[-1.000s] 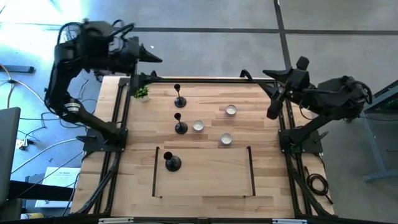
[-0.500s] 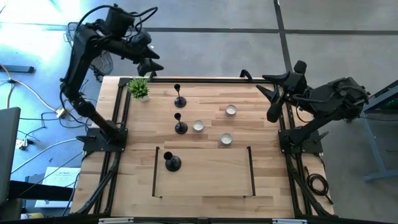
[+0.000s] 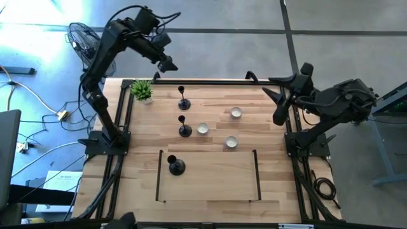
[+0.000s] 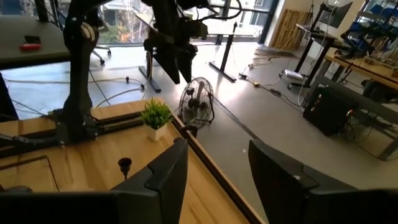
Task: Pick & Place candle stick holders
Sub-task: Put the red scented candle on the shelf
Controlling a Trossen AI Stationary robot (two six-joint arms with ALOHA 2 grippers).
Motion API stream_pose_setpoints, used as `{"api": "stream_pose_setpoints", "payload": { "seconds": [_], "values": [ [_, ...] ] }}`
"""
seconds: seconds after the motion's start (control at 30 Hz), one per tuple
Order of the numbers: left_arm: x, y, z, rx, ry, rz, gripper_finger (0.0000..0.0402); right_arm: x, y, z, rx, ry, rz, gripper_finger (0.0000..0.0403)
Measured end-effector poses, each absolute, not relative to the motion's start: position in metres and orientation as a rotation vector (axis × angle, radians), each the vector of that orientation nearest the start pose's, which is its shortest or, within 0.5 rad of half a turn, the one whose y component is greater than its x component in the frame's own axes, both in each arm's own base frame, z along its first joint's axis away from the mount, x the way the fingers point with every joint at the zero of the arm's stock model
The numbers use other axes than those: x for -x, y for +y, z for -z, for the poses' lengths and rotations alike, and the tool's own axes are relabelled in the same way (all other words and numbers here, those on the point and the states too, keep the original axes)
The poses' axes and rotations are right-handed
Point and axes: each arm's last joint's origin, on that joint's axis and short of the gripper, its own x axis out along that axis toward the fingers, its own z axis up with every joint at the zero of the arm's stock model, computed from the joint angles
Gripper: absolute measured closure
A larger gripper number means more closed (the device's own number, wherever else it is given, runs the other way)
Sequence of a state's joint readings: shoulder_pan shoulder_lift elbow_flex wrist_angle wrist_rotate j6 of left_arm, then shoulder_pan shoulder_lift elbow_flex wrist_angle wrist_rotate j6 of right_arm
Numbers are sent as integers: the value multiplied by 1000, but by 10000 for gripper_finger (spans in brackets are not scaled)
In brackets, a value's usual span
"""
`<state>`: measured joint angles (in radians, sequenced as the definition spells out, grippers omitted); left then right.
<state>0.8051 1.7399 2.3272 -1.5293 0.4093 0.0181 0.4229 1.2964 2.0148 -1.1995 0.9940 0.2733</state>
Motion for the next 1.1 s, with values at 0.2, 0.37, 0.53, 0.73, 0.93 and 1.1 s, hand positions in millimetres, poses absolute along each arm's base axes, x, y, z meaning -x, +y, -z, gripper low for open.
{"api": "stream_pose_setpoints", "payload": {
  "seconds": [0.2,0.37,0.53,0.73,0.93,1.1],
  "values": [
    [-214,201,-472,493,785,-332,82,-160,45,-521,36,319,620,238],
    [-228,189,-473,337,790,-227,82,-160,45,-520,39,320,623,238],
    [-247,165,-473,169,815,-110,82,-161,41,-520,33,325,639,238],
    [-272,131,-474,39,822,-41,82,-164,35,-519,13,345,628,238],
    [-292,111,-465,-22,871,-15,82,-165,32,-518,3,369,620,238],
    [-312,112,-446,-16,966,-29,82,-169,31,-515,9,393,618,238]
  ]
}}
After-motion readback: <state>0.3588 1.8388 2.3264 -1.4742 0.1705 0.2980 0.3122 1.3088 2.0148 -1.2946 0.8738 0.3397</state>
